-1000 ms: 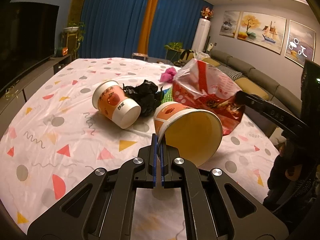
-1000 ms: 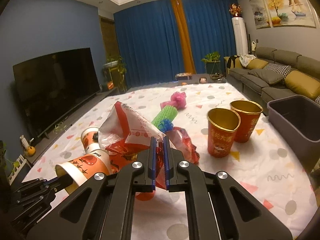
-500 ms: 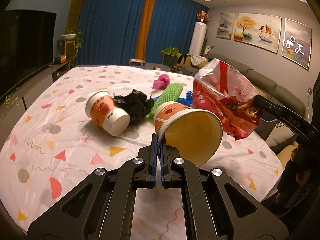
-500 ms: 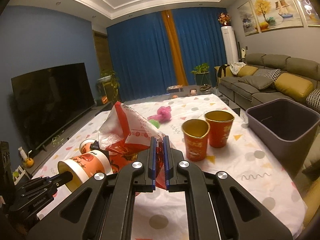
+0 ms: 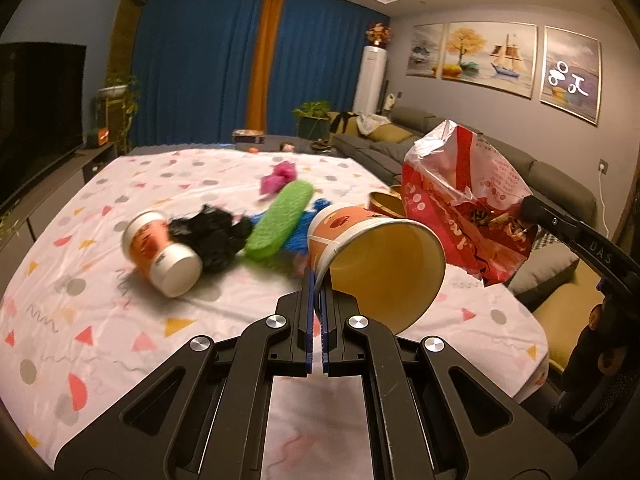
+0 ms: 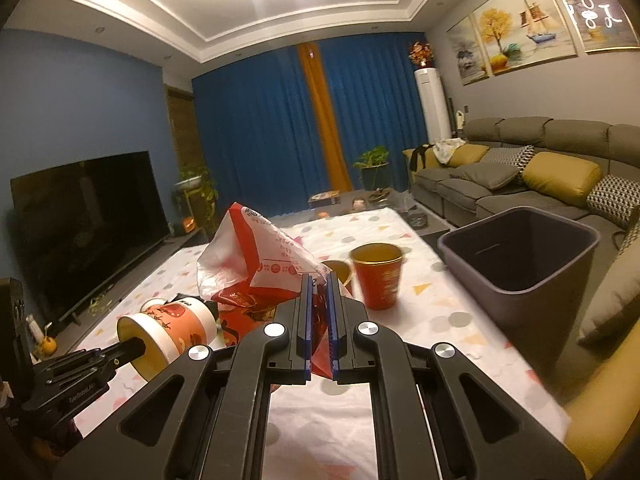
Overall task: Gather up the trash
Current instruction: 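Carry the cup and snack bag to the grey bin and release them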
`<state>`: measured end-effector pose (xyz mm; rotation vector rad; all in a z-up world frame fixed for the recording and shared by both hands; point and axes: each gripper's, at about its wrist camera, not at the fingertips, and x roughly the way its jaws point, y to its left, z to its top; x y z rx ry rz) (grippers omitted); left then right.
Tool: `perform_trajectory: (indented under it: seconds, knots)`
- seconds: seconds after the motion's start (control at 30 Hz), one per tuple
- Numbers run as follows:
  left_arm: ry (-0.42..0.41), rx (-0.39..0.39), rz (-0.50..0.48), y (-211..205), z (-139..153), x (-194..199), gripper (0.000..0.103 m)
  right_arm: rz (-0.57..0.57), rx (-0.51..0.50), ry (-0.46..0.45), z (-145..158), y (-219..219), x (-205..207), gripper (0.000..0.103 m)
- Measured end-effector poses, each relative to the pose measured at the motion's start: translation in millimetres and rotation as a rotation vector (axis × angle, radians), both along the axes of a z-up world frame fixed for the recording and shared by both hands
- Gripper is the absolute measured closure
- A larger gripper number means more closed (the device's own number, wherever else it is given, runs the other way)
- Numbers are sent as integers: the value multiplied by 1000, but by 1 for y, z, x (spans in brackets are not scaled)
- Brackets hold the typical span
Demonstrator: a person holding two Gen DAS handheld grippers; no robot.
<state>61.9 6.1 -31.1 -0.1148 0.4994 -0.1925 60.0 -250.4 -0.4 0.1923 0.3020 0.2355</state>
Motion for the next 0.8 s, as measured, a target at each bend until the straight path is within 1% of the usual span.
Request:
perform_trajectory:
  seconds: [0.2, 0.4, 0.63, 0.8]
  knots:
    - [-24, 10, -61, -33, 12, 12, 101, -61, 9, -24, 2, -27, -4, 96]
    - [-64, 11, -134, -71, 28, 29, 101, -171, 17, -57, 10, -68, 0, 96]
    - [-108, -2, -237, -137, 47, 67, 101, -298, 6, -89, 21, -117, 21, 96]
    - [-123, -11, -281, -180, 50, 97, 101, -367, 17, -99, 23, -146, 39, 96]
